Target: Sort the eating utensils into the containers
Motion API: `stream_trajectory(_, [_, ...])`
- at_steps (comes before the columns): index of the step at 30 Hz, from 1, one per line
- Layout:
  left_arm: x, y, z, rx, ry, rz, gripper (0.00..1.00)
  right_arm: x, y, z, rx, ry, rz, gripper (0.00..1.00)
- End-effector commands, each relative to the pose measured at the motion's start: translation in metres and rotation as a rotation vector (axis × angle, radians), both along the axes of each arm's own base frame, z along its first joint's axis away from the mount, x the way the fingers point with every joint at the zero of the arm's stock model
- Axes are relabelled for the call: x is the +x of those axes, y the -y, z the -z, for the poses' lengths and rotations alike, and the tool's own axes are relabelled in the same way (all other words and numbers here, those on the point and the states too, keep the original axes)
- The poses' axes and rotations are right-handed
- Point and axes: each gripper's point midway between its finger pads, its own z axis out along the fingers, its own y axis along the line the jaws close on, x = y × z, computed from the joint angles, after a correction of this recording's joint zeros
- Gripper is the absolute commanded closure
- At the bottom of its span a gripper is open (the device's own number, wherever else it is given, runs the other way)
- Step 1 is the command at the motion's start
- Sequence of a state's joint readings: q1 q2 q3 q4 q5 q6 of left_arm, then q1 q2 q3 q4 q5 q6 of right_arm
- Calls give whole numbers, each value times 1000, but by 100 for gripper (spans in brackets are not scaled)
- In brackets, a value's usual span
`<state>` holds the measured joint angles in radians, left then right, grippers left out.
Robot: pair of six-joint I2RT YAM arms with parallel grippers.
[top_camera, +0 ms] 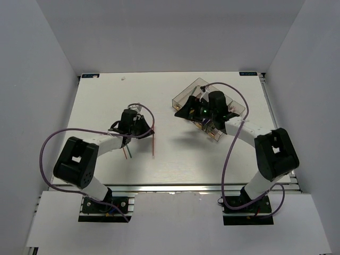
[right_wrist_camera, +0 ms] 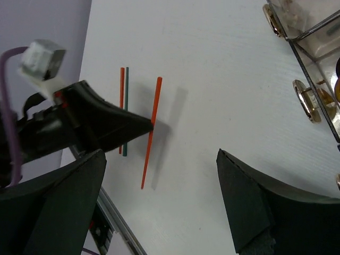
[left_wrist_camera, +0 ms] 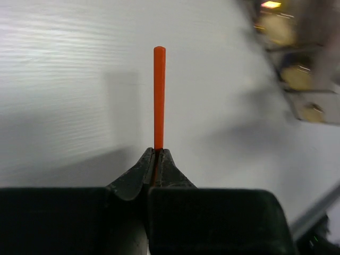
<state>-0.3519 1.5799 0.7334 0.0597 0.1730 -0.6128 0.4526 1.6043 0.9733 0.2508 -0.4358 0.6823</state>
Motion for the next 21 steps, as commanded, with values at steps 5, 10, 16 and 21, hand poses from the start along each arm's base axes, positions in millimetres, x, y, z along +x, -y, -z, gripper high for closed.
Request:
stream_trajectory(5, [-20,89,-97,-411,292,322,100,19,-40,-30,58,86,-62,14])
stream_trajectory(10, [-23,101,-112,-522,316,332,100,15,-49,-20,55,77,-80,29])
stream_trajectory(16, [-22,113,-128,-604,337,356,100,19,-57,-6,-3,81,-58,30])
stream_trajectory(21, [-18,116,-127,-601,334,352,100,14,-65,-9,26,91,-94,100])
